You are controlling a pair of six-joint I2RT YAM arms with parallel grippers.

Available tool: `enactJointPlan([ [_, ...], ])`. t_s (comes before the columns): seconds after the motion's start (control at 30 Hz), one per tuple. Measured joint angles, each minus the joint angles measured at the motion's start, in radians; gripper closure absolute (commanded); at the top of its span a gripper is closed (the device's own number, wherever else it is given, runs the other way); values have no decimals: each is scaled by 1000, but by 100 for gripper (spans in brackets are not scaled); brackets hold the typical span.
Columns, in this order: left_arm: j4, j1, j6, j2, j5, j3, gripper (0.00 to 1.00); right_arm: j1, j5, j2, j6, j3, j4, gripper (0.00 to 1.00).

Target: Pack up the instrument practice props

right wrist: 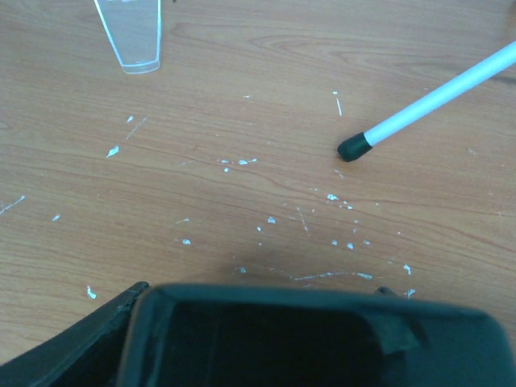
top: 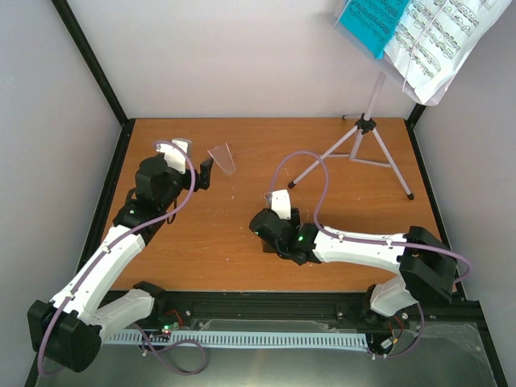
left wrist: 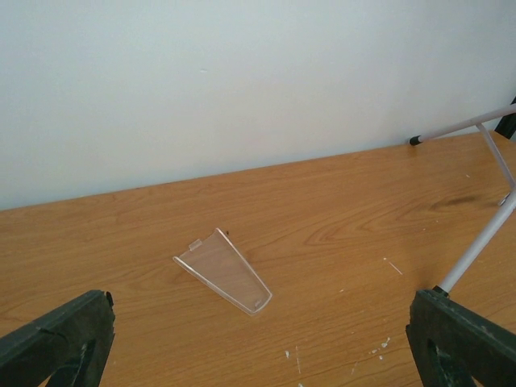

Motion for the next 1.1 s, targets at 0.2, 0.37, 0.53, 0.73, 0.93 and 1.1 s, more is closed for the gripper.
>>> enactJointPlan([
  [0.2,12,0,1,-2,5,-8,1,3,8,13,29,5,-8,27],
  [0.37,13,0,1,-2,8,-8,1,5,10,2,40,19,-2,10],
  [0.53,14,0,4,-2,5,-10,1,6,-32,-89,-8,38,25,0],
  [0.73,17,0,7,-2,1,-14,1,-7,-94,-266,-100,84,53,0],
  [0.93,29,0,8,-21,-4,-28,0,-245,-249,-462,-79,-24,80,0],
  [1.1,40,0,8,-37,-4,-32,1,-496,-446,-579,6,-273,83,9],
])
